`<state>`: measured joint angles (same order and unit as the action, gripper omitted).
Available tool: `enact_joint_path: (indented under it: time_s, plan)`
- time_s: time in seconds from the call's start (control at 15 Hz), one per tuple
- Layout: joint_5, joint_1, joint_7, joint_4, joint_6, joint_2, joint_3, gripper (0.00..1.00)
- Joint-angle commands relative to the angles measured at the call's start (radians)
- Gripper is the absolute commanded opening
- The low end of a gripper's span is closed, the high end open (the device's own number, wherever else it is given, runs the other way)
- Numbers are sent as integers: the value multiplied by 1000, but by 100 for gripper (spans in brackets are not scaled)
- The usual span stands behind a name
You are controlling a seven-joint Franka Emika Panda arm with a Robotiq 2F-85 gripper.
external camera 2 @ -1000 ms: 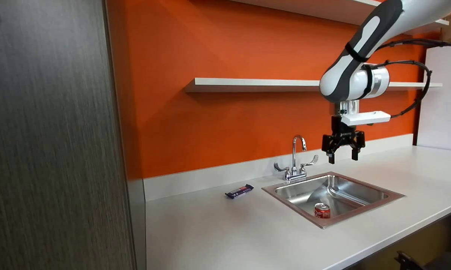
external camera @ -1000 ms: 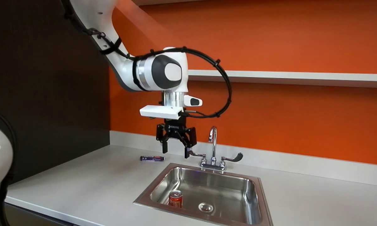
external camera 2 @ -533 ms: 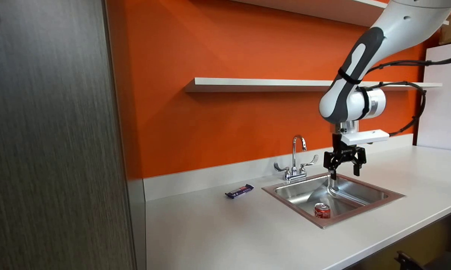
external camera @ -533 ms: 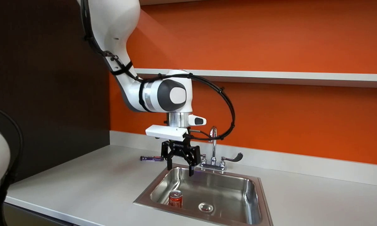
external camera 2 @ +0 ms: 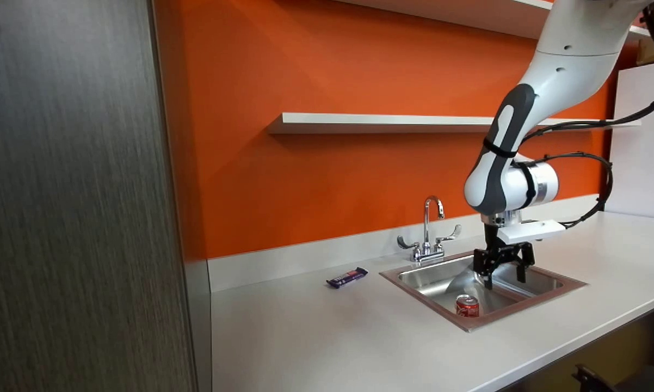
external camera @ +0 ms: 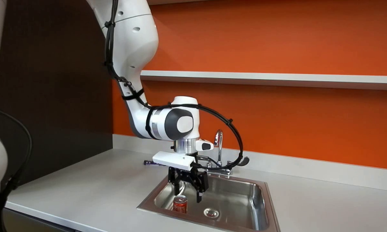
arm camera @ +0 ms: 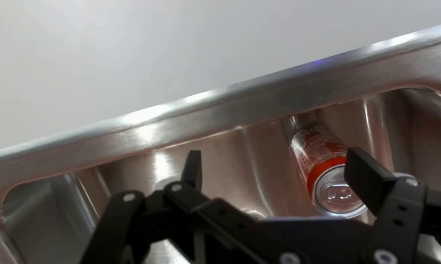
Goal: Remove the red can from the sink.
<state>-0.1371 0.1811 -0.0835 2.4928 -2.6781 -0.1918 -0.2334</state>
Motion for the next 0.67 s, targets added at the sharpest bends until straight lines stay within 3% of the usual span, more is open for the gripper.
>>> enact_joint_path:
  time_s: [0.0,0.6]
  plan:
    - [19,10,-21,-46,-49,-79,24,100]
    - [16,-33,3,-154,-54,-173,74,100]
